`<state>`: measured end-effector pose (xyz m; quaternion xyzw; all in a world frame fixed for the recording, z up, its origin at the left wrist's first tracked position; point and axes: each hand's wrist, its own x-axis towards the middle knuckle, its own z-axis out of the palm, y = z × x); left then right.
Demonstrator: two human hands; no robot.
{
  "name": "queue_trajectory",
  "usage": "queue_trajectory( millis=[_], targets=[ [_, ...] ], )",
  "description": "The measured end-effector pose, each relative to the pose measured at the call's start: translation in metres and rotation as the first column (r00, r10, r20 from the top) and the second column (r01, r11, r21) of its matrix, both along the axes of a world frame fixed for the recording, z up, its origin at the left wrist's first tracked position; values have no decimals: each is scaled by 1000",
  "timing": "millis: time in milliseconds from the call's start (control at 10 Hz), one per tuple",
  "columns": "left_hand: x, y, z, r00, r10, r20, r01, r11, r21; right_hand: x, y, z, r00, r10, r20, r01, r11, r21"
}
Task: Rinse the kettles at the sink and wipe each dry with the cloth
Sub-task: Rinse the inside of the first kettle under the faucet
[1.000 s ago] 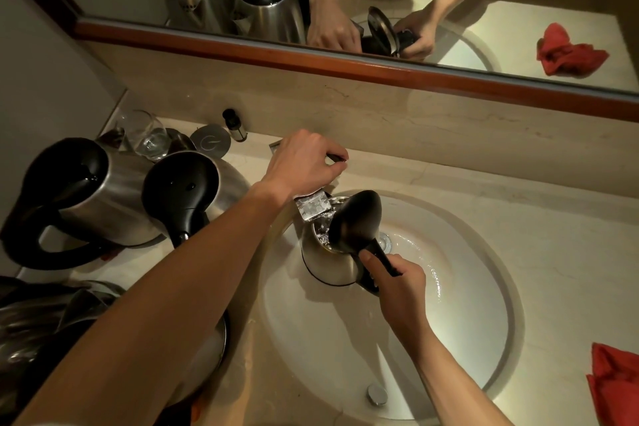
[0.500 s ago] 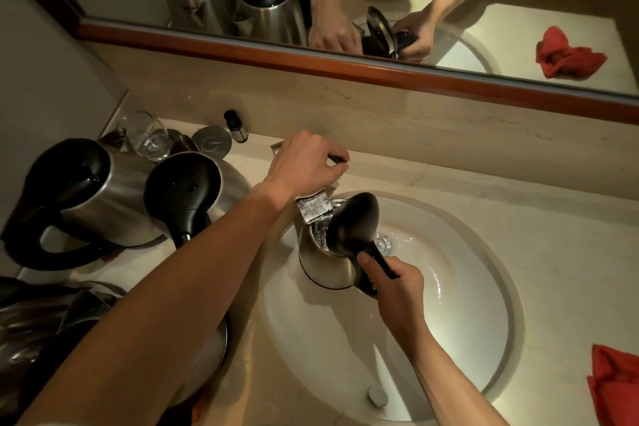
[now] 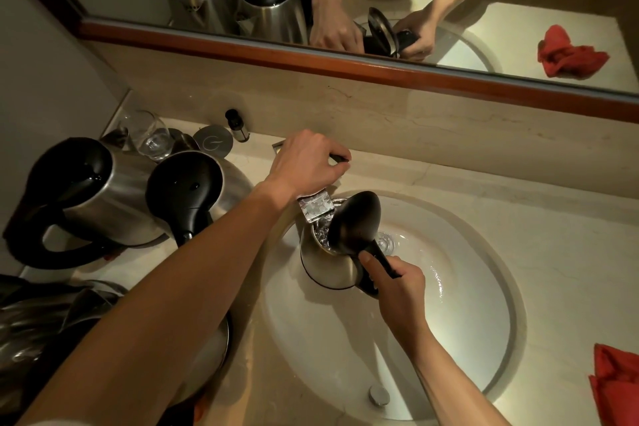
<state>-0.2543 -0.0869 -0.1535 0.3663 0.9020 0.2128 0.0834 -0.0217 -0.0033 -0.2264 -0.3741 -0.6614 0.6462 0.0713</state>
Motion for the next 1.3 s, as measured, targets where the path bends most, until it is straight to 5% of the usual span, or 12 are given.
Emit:
queue_trajectory(
  millis=[1300],
  targets=[
    [2,0,2,1000,12,-10,-12,1000,16,4,0,-4,999,-36,-2,36,999,-29]
  ],
)
